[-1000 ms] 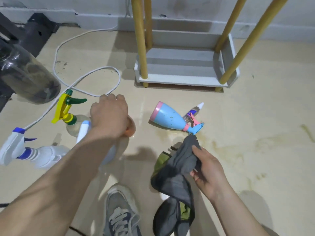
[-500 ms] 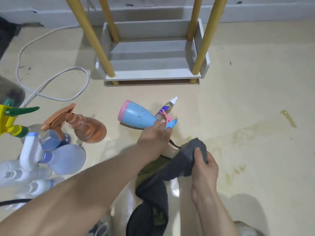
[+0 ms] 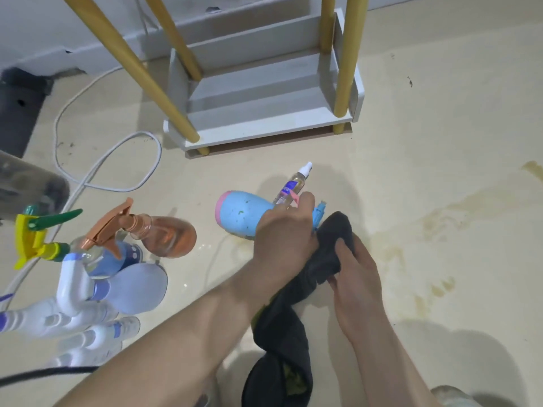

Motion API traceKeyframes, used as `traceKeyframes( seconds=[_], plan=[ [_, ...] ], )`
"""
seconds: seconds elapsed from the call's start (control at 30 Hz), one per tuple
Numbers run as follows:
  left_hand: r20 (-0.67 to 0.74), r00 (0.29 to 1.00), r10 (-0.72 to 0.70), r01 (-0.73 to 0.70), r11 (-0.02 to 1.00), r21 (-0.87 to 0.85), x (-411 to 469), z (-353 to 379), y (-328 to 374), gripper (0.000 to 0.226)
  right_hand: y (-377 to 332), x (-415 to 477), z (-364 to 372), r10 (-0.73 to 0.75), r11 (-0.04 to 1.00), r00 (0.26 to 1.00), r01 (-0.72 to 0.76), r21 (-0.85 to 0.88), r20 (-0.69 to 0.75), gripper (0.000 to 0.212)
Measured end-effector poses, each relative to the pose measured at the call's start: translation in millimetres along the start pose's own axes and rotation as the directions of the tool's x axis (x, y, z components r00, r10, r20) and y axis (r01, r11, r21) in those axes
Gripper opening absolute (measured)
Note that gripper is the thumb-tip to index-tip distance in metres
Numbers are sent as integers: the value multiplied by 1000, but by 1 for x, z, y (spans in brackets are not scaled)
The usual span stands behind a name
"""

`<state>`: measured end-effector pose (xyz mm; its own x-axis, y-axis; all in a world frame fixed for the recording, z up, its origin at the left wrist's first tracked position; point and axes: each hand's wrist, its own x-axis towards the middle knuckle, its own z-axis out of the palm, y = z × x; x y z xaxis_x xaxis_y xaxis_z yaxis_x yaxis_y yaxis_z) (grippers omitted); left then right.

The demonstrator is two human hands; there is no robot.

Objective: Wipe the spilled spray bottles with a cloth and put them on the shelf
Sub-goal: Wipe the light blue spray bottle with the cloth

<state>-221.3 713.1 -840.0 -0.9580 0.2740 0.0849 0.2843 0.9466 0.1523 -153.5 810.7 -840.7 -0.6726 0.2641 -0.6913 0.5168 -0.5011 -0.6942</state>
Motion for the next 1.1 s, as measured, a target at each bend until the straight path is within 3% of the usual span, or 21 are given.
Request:
traceKeyframes(
  seconds=[0.07,0.1,0.17,0.2,0.27,0.33,0.43,0.5,0.57,0.67,0.77,0.8,0.87,0.9,0.97,1.03,1.1],
  plan=[
    [157,970,-183,226,917,-328,-8,-40,-7,38,-11,-4,9,-66,997,990,72,-42,127,29],
    [217,943,-252,329,804,-495,-10,-60,-14,38,-17,-6,13,-92,994,978,103,-49,186,29],
    [324,879,-349,460,446,-768,-18,-98,-28,35,-30,-15,24,-137,986,954,156,-53,266,25],
    [355,852,-385,477,289,-830,-23,-112,-37,32,-35,-21,30,-155,984,948,174,-45,280,23],
    [338,811,-477,472,193,-861,-38,-128,-64,27,-40,-32,39,-182,980,942,196,-22,283,23],
    [299,781,-548,464,190,-865,-58,-130,-91,25,-39,-45,48,-236,952,925,282,-123,297,25],
    [313,735,-602,519,203,-831,-92,-118,-117,19,-8,-72,80,-352,818,859,476,-322,372,25],
    [313,690,-653,572,227,-789,-112,-104,-124,18,30,-89,108,-453,650,733,661,-375,507,27],
    [262,653,-711,626,312,-715,-130,-88,-131,14,80,-93,129,-463,465,611,784,-411,642,41],
    [249,591,-767,680,308,-665,-151,-81,-147,6,122,-69,130,-482,311,566,824,-473,669,55],
    [305,563,-768,704,253,-664,-170,-83,-155,8,130,-36,117,-524,175,496,858,-483,692,43],
    [318,570,-758,703,249,-666,-175,-85,-155,8,128,-26,114,-542,215,541,829,-516,644,35],
    [335,599,-727,692,261,-673,-180,-88,-151,9,118,-3,107,-500,417,733,671,-614,461,28],
    [330,622,-709,677,276,-683,-180,-88,-147,11,111,7,103,-412,540,836,544,-643,361,29],
    [278,672,-686,644,356,-677,-175,-88,-139,14,104,13,95,-296,681,935,351,-643,197,29],
    [235,695,-680,640,434,-634,-165,-90,-133,12,106,-13,103,-368,642,903,418,-643,220,24],
    [226,677,-700,663,448,-599,-159,-88,-138,3,122,-55,120,-483,508,757,651,-564,439,24]
  ],
)
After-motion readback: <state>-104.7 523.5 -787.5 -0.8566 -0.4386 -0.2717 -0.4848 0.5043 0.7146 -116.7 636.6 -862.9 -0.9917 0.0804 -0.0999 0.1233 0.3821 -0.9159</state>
